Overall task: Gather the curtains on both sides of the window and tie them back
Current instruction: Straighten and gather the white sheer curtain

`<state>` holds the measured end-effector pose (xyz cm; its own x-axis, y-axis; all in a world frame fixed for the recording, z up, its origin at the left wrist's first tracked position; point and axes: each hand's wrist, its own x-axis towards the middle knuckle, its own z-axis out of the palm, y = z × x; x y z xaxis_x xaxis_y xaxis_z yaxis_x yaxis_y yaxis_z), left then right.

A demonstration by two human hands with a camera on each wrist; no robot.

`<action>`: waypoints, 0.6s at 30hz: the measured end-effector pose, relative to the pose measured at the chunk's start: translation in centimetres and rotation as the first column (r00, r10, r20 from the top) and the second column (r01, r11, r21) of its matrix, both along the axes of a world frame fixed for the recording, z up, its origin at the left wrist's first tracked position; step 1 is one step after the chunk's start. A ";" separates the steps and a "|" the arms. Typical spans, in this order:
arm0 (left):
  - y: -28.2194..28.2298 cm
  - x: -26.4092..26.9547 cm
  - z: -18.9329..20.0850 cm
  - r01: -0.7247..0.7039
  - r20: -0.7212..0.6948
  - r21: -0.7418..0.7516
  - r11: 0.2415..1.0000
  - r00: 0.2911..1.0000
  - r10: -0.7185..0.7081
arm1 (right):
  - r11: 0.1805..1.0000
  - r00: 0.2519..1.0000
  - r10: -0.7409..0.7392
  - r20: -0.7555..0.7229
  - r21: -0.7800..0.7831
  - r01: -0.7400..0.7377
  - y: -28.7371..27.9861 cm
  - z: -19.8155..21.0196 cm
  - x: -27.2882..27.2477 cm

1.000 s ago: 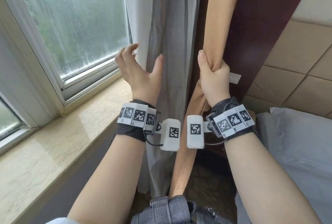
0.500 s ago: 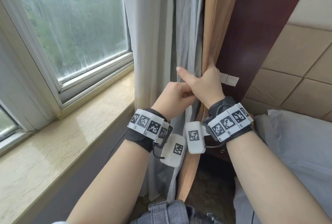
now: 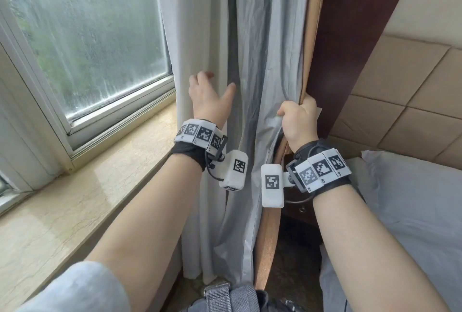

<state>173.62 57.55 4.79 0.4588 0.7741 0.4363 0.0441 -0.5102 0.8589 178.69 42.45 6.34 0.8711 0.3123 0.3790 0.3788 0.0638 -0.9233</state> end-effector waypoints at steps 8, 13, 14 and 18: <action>2.6 3.7 4.1 -0.171 -0.185 0.133 0.976 0.963 0.194 | 0.988 0.993 -0.115 0.026 -0.103 0.117 0.0 0.0 0.9; 4.6 3.0 3.9 -0.157 -0.151 0.147 0.977 0.972 0.179 | 0.969 0.968 -0.236 0.087 -0.060 0.242 -0.7 0.0 1.2; 4.6 2.7 3.5 -0.150 -0.081 0.132 0.980 0.983 0.162 | 0.960 0.958 -0.268 0.106 -0.049 0.274 -0.8 -0.1 1.2; 1.9 0.9 1.5 -0.025 0.220 0.204 0.979 0.975 -0.021 | 0.940 0.922 -0.326 0.210 -0.036 0.341 0.1 -0.7 1.1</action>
